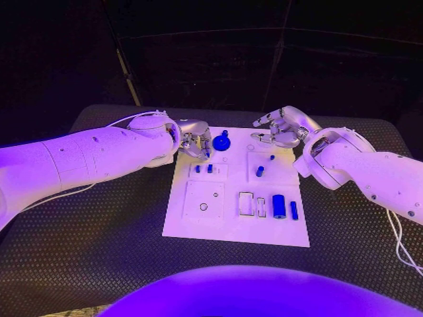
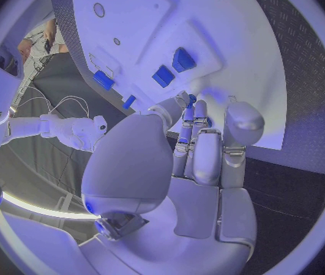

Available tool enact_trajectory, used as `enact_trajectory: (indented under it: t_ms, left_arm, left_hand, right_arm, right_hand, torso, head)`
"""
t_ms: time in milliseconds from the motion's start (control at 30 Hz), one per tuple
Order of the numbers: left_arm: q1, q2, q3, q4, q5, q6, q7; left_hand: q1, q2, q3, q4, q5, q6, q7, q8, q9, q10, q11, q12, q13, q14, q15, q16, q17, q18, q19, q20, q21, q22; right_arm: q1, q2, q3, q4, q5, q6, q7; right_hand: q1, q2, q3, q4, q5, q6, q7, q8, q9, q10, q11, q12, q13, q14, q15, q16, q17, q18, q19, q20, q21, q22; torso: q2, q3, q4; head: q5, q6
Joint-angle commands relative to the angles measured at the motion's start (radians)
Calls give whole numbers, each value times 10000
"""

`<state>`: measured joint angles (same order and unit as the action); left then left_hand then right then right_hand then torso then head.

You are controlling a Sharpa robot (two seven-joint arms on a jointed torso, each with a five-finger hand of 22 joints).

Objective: Assemble the parts on the task board

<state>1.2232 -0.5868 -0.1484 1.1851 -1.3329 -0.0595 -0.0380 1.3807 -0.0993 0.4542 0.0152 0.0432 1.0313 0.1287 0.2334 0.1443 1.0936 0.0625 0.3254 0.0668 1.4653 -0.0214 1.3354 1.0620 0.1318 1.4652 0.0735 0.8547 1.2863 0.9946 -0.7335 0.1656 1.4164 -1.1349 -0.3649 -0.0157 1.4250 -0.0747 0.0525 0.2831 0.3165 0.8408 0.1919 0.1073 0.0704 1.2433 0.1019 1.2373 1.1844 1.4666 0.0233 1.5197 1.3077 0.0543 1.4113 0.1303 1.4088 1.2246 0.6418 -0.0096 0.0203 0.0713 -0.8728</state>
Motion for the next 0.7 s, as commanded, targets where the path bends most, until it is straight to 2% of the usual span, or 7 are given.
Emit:
enact_trajectory:
  t_ms: [33, 467, 700]
  left_arm:
    - [5, 29, 0, -33, 35, 188, -100]
    - [6, 40, -1, -110, 35, 314, -295]
    - [6, 22, -1, -94, 35, 261, -272]
  left_hand:
    - [-139, -28, 40, 24, 41, 34, 10, -94, -35, 44, 26, -76, -17, 173, -6, -17, -20, -205, 182, -34, 40, 21]
    - [-246, -145, 106, 38, 39, -641, 178, -694, -353, -89, 158, -429, -9, 145, 106, -22, -102, -231, 140, 28, 64, 82]
    - [-246, -161, 131, 28, 40, -705, 179, -774, -406, -65, 151, -471, -3, 140, 104, -21, -119, -229, 133, 32, 71, 95]
  right_arm:
    - [15, 9, 5, 9, 43, -35, 59]
    - [16, 1, 5, 5, 45, -28, 48]
    - [16, -9, 5, 4, 45, -27, 40]
  right_hand:
    - [-72, 51, 0, -1, 57, -38, -28, 69, 0, -11, -7, -17, 10, 697, 13, -56, 1735, 161, -86, -12, -33, 3]
    - [-72, 51, 0, -1, 57, -38, -28, 69, 0, -11, -7, -17, 10, 697, 13, -56, 1735, 161, -86, -12, -33, 3]
    - [-77, 47, -4, 0, 71, -38, -30, 76, -1, -24, -9, -30, -22, 691, 11, -66, 1720, 164, -94, -15, -48, -15]
  torso:
    - [3, -2, -5]
    - [2, 4, 2]
    - [-4, 2, 0]
  head:
    - [0, 2]
    - [-6, 2]
    - [-9, 2]
